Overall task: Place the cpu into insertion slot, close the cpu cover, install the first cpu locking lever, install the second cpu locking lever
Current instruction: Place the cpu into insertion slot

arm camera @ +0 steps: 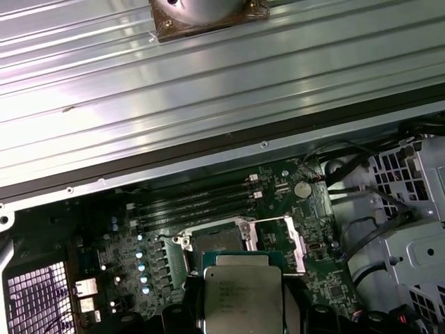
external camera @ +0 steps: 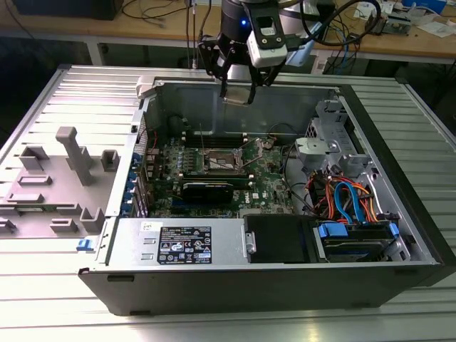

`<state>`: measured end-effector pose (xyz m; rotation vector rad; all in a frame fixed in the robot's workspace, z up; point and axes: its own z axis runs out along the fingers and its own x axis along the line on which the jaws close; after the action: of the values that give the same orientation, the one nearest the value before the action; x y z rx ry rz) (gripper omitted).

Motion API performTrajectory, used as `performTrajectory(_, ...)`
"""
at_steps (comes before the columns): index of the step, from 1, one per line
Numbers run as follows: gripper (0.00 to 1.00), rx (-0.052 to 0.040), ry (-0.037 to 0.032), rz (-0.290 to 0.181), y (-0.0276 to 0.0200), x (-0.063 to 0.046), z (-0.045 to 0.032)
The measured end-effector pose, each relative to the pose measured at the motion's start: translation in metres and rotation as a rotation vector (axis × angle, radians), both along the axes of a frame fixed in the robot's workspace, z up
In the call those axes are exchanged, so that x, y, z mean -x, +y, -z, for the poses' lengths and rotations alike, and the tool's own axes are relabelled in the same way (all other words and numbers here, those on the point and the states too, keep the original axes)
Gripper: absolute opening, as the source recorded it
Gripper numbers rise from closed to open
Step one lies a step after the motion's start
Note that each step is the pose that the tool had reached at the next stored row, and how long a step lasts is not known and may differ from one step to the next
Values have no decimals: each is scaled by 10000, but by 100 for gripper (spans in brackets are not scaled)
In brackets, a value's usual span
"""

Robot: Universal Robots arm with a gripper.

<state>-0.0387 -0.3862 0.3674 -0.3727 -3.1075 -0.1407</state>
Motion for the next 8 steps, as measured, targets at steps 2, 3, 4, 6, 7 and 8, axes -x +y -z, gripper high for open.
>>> performTrajectory(2,54,0,0,115,-2,0,0)
performTrajectory(3,54,0,0,148,-2,0,0)
performTrajectory(4,54,0,0,178,-3,0,0)
performTrajectory(6,54,0,0,240,-4,0,0)
performTrajectory(7,54,-1,0,267,-5,0,0)
performTrajectory(8,54,-1,0,304,-6,0,1)
